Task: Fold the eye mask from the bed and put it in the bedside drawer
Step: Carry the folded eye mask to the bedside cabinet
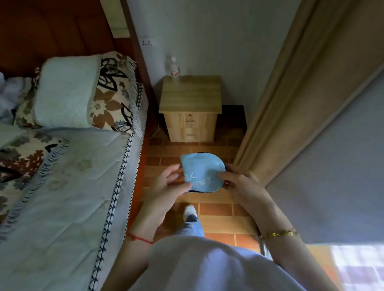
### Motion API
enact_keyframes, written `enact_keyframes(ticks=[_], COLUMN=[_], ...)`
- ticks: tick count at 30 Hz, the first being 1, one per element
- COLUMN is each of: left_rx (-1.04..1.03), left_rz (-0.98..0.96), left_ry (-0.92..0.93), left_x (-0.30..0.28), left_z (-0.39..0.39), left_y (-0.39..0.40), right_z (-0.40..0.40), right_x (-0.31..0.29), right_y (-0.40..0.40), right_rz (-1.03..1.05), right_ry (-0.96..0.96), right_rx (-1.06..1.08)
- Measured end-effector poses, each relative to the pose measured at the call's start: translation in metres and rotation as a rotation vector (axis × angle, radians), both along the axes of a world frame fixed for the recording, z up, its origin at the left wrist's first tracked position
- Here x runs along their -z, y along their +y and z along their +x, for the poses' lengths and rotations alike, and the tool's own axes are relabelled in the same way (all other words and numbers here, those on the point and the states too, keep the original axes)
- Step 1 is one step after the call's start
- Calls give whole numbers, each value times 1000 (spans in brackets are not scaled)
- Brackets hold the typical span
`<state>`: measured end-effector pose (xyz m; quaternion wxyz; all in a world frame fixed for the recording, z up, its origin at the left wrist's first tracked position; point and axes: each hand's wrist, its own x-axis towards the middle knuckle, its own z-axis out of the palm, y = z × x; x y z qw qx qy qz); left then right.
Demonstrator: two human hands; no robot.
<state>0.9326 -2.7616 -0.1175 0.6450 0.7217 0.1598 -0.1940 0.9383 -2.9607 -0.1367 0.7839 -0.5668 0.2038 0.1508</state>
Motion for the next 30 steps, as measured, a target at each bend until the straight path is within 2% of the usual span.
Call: enact_keyframes(ticks=[9, 18, 30], left_rx=[80, 71, 26], left_rz=[-16, -134, -112], left_ry=[-62, -63, 11], left_x=[-19, -15, 28], left_z=[173, 276, 408], left_y=[13, 1, -30], right_z=[163, 265, 402], right_x=[-13, -12, 13], right_y=[18, 10, -22], right_rz=[-94, 0, -17], right_ry=[5, 58, 173], right_rx=[34, 70, 38])
